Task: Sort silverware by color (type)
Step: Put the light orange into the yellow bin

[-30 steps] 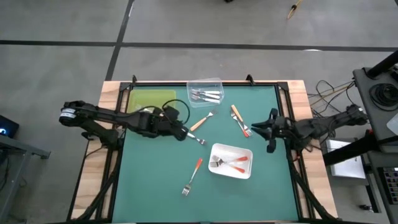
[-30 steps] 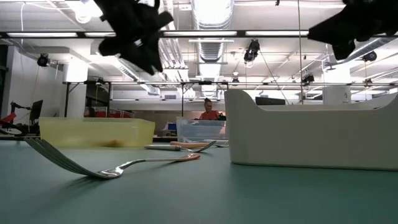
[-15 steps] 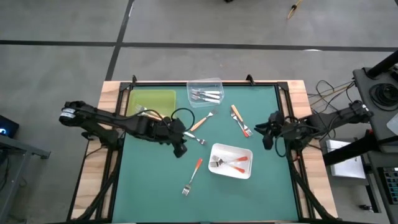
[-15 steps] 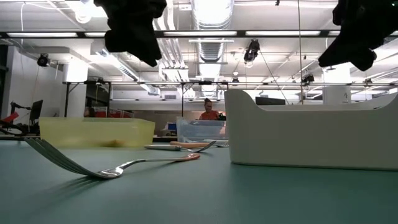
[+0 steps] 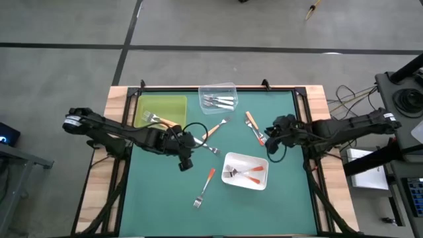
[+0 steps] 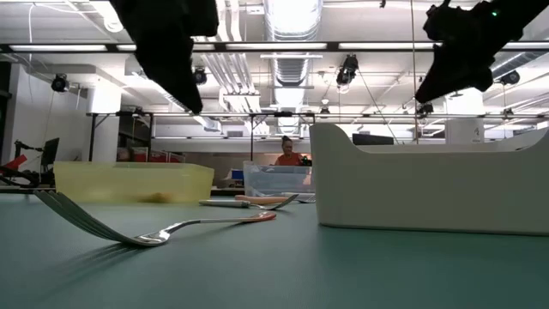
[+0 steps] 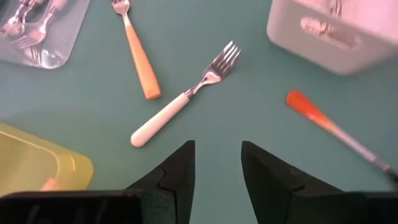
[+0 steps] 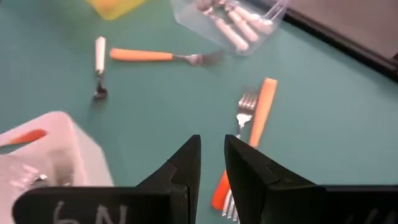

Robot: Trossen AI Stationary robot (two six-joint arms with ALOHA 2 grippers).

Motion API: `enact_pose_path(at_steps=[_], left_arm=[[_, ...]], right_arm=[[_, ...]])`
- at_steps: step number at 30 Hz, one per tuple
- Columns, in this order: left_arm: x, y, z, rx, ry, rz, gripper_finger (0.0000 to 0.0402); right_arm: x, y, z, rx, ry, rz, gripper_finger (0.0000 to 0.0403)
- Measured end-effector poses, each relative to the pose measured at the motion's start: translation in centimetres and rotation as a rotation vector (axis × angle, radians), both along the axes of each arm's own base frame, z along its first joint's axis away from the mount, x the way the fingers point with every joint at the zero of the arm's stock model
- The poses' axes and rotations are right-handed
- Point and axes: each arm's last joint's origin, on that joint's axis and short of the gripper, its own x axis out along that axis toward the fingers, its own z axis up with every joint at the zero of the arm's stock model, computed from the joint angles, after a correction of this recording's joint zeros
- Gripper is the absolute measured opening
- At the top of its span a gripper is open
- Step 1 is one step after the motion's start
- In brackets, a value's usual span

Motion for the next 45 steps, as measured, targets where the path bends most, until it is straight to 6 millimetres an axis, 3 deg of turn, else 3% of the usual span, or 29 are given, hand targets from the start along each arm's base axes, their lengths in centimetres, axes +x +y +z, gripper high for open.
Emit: enact_pose_path(at_steps=[9,15,21,38,45], left_arm=[[0.7,0.3,-1.1,0.202,-0.020,-0.253,0.0112],[1.9,0.7,-1.1,0.353,-0.051,-0.278,0.0112],[2.1,0.7,-1.0,0.370,-0.074,-0.283,0.0112],[2.1,0.7,-0.8,0.315,-0.107,-0.210,0.0112],[2.0,1.0,-0.7,0.442,-0.065,-0.245,0.0112]], right_arm=[[0.8,-2.0,0.3,-0.032,0.030,-0.094,0.0063],[0.7,-3.9,0.2,0.002,0.017,-0.222,0.0063],[1.1,-6.0,-0.3,0.120,0.068,-0.215,0.0063],[4.2,-10.1,-4.5,0.303,0.326,-0.168,0.0063],[5.8,-10.9,-6.0,0.323,0.402,-0.169,0.0073]])
